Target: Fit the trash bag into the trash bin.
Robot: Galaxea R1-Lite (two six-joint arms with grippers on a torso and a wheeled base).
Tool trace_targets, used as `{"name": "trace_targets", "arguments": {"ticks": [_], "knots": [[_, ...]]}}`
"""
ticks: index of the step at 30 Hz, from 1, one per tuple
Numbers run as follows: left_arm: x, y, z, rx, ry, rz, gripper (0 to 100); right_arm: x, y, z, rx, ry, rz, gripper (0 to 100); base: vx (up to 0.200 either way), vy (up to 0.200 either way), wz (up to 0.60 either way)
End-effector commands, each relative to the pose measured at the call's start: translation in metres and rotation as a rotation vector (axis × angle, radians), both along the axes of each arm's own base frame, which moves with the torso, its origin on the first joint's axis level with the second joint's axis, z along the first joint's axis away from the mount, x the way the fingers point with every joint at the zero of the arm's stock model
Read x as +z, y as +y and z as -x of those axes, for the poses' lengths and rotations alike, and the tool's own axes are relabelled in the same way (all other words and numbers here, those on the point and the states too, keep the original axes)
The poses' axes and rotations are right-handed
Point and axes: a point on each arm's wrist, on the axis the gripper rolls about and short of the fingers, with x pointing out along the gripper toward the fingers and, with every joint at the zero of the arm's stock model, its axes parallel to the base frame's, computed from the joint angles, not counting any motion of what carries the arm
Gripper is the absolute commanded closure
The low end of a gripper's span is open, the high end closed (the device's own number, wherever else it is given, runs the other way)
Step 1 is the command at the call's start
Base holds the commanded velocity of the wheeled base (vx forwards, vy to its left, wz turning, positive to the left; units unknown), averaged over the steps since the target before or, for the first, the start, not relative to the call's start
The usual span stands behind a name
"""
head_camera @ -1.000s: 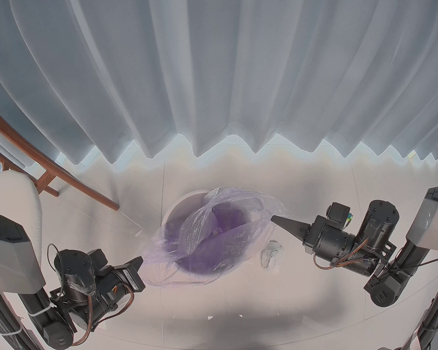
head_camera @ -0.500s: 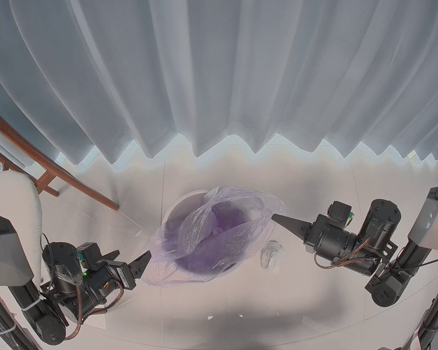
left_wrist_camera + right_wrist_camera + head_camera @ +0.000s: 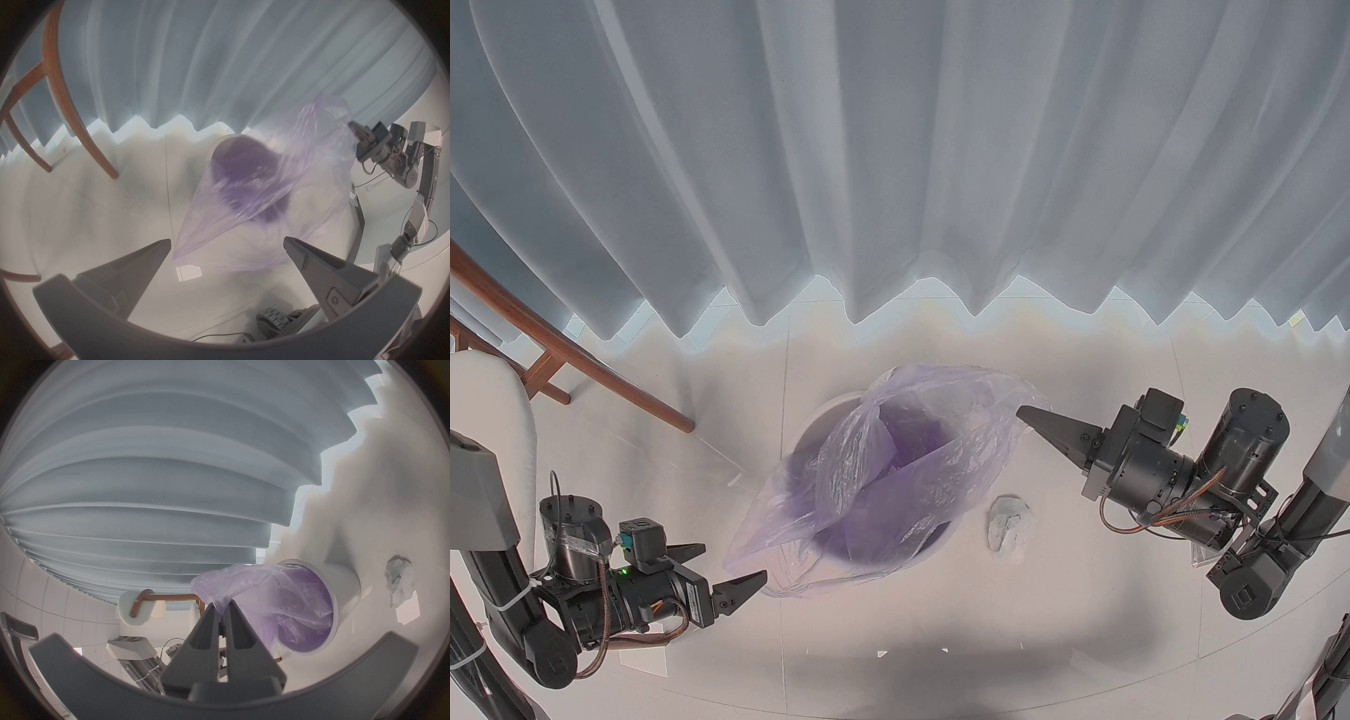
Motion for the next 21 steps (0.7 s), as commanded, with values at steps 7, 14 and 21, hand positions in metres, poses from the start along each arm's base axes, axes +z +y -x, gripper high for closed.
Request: {"name": "trace_targets", "arguments": {"ticks": [7,14,21], "knots": [[-0.032,0.007,-0.004,0.027,0.136,-0.033,0,0.011,-0.002,0.003,-0.001,-0.048,-0.022,100,0.000,0.000,0.00],[-0.042,0.006,-0.015,0.056,0.114,-0.024,0,0.012,-0.002,0.004,0.000,-0.050,-0.020,100,0.000,0.000,0.00],[-0.028,0.002,-0.032,0.129,0.075,0.114,0,0.014,-0.001,0.006,0.004,-0.062,-0.018,100,0.000,0.000,0.00]]}}
